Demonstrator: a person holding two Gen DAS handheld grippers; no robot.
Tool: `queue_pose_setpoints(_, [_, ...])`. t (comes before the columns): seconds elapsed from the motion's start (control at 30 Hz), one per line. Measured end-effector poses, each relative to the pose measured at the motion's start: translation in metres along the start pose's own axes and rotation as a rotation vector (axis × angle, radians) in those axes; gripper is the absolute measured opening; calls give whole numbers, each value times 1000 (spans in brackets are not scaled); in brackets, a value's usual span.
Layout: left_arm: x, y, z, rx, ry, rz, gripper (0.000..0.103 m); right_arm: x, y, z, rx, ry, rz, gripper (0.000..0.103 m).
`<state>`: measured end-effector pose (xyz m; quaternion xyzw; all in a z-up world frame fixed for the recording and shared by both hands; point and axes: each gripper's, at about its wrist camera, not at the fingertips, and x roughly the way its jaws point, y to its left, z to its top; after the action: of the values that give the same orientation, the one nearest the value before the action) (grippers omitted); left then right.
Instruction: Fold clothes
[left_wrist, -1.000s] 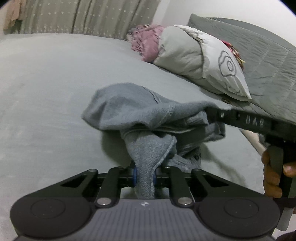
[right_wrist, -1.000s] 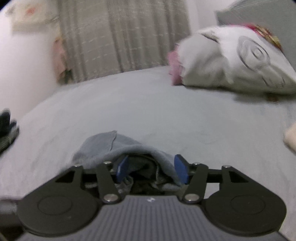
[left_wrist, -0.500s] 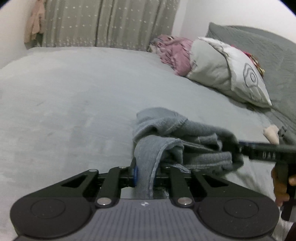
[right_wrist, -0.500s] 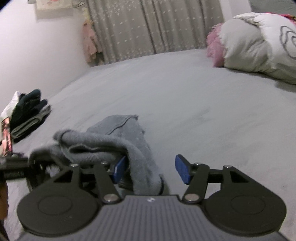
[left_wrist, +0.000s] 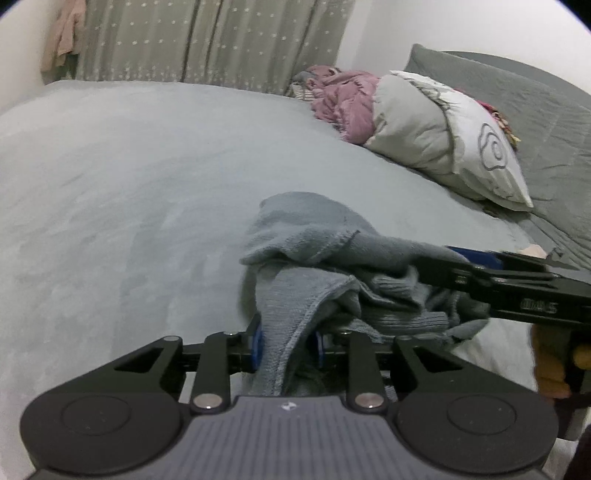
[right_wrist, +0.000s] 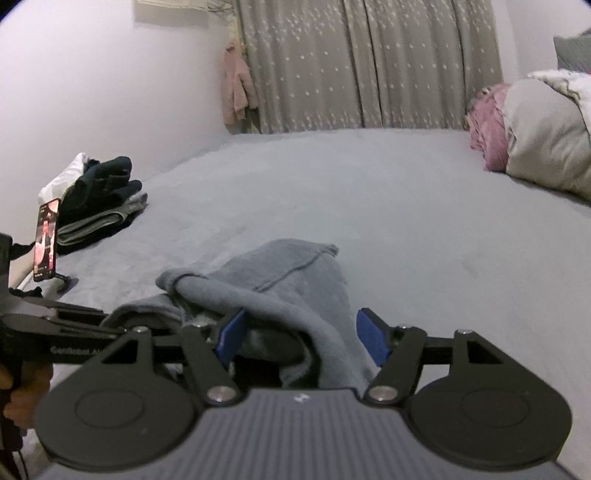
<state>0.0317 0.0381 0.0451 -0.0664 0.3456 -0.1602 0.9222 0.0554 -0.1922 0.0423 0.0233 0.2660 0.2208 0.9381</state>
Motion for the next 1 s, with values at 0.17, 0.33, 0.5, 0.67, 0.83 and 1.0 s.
queue_pose_setpoints(0.17, [-1,-5,-8,16,7,-45,26,14,13,0,-35,4,1,70])
queue_pose_setpoints(0.33, [5,-17,-14,70,18,-61,30,20,20,-7,-76,2,-5,65])
queue_pose_setpoints(0.5, [8,-21,-15,89,10,-58,31,20,14,-10,-67,-2,-28,13])
queue_pose_setpoints(0.67, [8,-10,-12,23,-16,-10,30,4,-6,-3,5,-76,-102,8])
queue_pose_setpoints(0.83, [9,4,-7,-48,-17,24,27,-16,-33,5,88,-118,-223,5])
queue_pose_setpoints(1.0, [10,10,-6,-66,-10,61,27,-23,-67,3,204,-51,-365,5])
